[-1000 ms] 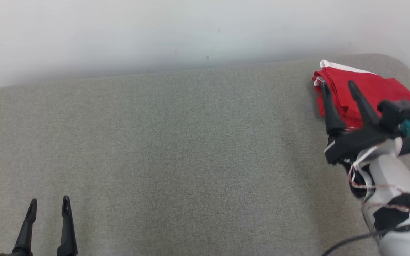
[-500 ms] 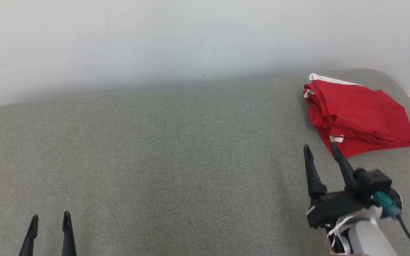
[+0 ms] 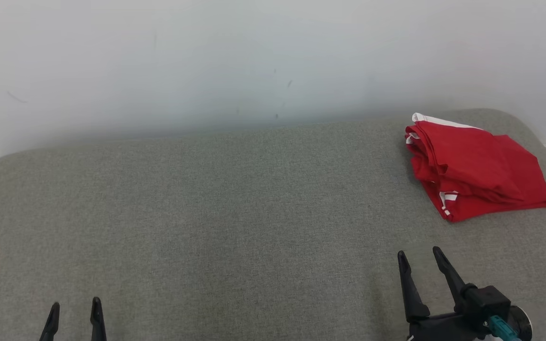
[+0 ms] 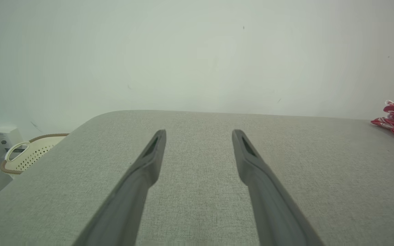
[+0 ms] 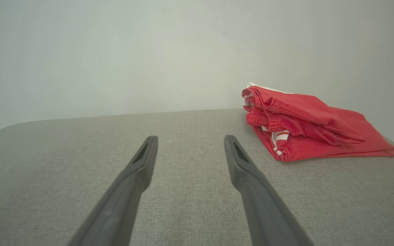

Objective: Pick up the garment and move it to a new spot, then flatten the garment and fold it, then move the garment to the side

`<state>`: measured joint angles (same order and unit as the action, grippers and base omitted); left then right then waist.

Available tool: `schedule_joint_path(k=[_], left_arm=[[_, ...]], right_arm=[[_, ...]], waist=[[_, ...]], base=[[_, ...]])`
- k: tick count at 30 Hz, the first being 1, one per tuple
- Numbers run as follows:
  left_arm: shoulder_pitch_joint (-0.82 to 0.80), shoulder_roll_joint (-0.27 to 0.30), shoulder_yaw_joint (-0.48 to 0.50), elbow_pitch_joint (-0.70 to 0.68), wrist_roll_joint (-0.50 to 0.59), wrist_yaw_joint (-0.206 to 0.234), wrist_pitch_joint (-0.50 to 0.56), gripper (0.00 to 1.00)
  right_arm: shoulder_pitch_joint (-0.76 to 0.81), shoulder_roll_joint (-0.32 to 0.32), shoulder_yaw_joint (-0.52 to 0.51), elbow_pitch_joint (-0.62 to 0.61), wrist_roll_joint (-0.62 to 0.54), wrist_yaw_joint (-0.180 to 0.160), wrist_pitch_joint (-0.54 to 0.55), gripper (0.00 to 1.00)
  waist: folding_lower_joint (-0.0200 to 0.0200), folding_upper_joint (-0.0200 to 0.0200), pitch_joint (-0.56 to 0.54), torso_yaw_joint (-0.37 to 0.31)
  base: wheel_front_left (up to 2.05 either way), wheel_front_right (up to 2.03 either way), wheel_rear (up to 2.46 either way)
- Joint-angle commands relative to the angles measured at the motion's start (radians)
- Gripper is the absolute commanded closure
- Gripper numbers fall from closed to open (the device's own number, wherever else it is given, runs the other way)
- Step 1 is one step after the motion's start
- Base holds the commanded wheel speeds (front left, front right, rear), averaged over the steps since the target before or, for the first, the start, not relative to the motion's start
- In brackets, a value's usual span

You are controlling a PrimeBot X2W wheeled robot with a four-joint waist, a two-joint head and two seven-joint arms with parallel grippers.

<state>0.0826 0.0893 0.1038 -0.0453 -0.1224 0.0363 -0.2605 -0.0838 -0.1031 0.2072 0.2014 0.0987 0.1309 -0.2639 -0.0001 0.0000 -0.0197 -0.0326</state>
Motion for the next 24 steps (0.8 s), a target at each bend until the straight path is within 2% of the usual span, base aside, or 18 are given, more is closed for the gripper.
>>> schedule_joint_path(k=[1,24], left_arm=[[0.016,0.001,0.0,0.005,0.001,-0.004,-0.004,0.0],[0.022,-0.004,-0.004,0.024,0.005,-0.001,-0.004,0.0]], right_arm=[[0.008,0.004,0.004,-0.007,-0.012,0.0,-0.002,0.0],[0.007,0.016,0.039,0.003,-0.027,0.0,-0.002,0.0]], waist=[[0.0001,0.0,-0.002,0.0],[0.0001,0.0,-0.017,0.003]], base=[[0.0,0.0,0.0],[0.0,0.0,0.0]])
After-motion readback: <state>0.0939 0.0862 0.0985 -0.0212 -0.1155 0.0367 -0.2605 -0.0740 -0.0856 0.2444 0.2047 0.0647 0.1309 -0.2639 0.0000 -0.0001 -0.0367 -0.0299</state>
